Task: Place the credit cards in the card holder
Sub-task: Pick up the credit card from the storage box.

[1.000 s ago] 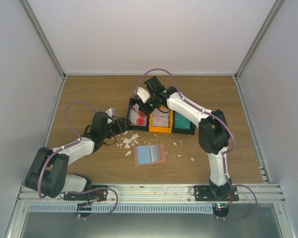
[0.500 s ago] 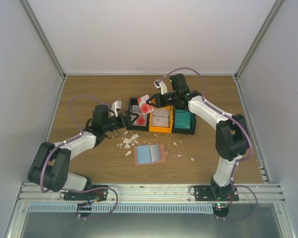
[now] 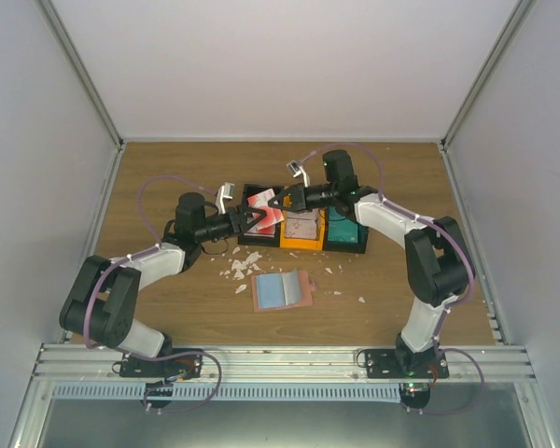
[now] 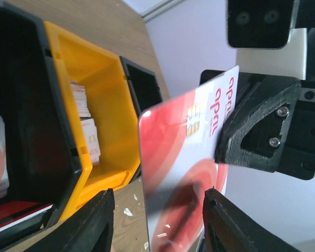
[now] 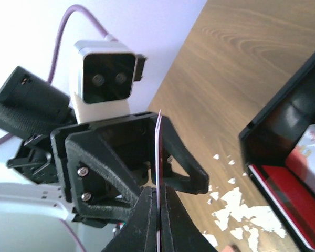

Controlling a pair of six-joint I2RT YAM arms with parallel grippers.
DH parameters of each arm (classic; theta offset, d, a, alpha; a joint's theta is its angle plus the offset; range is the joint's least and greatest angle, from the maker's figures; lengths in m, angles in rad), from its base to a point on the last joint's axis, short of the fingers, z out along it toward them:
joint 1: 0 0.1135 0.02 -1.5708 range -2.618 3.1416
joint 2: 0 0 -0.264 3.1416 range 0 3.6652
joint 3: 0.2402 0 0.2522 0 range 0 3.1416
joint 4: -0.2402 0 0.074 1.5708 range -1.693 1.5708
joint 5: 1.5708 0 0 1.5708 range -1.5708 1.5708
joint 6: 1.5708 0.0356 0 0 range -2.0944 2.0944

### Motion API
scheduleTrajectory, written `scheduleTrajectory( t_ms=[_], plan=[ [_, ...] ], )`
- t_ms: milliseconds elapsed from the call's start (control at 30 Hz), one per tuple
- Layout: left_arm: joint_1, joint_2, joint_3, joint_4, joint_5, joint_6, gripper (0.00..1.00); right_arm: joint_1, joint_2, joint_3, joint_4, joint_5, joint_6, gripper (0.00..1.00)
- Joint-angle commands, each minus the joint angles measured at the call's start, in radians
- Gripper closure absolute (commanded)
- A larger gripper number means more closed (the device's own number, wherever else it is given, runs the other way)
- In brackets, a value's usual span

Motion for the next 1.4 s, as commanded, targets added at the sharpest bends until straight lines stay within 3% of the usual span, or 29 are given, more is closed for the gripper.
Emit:
scheduleTrajectory(
  t_ms=[0, 133, 267, 300, 433, 533, 733, 933, 1033, 1233, 1367],
  plan=[
    [0.004, 0.024, -0.003, 0.146, 0.064, -0.067, 0.55, -0.01, -0.038, -0.03, 0.145, -0.124, 0.087, 1.0],
    [0.003, 0.043, -0.02, 0.24, 0.101, -0.135, 0.68, -0.01, -0.043, -0.035, 0.156, -0.152, 0.09, 1.0],
    [0.003, 0.046, -0.026, 0.263, 0.11, -0.148, 0.98, -0.009, -0.051, -0.037, 0.143, -0.153, 0.07, 0.99],
    [0.004, 0.044, -0.025, 0.262, 0.11, -0.147, 1.0, -0.01, -0.053, -0.039, 0.136, -0.149, 0.06, 0.97],
    [0.003, 0.023, -0.028, 0.246, 0.107, -0.142, 1.0, -0.016, -0.079, -0.068, 0.149, -0.123, 0.05, 0.78],
    [0.003, 0.01, -0.027, 0.233, 0.108, -0.146, 1.0, -0.024, -0.102, -0.103, 0.186, -0.112, 0.061, 0.72],
    [0.004, -0.017, -0.026, 0.229, 0.126, -0.17, 1.0, -0.047, -0.127, -0.17, 0.27, -0.116, 0.104, 0.74],
    [0.003, -0.035, -0.019, 0.236, 0.152, -0.202, 1.0, -0.053, -0.139, -0.213, 0.39, -0.148, 0.159, 0.91],
    [0.004, -0.039, -0.016, 0.238, 0.165, -0.208, 1.0, -0.054, -0.137, -0.216, 0.433, -0.167, 0.182, 0.95],
    [0.002, -0.035, -0.017, 0.267, 0.189, -0.232, 1.0, -0.053, -0.122, -0.209, 0.469, -0.19, 0.212, 0.83],
    [-0.003, -0.028, -0.013, 0.295, 0.208, -0.257, 1.0, -0.049, -0.11, -0.201, 0.472, -0.196, 0.221, 0.81]
  ],
)
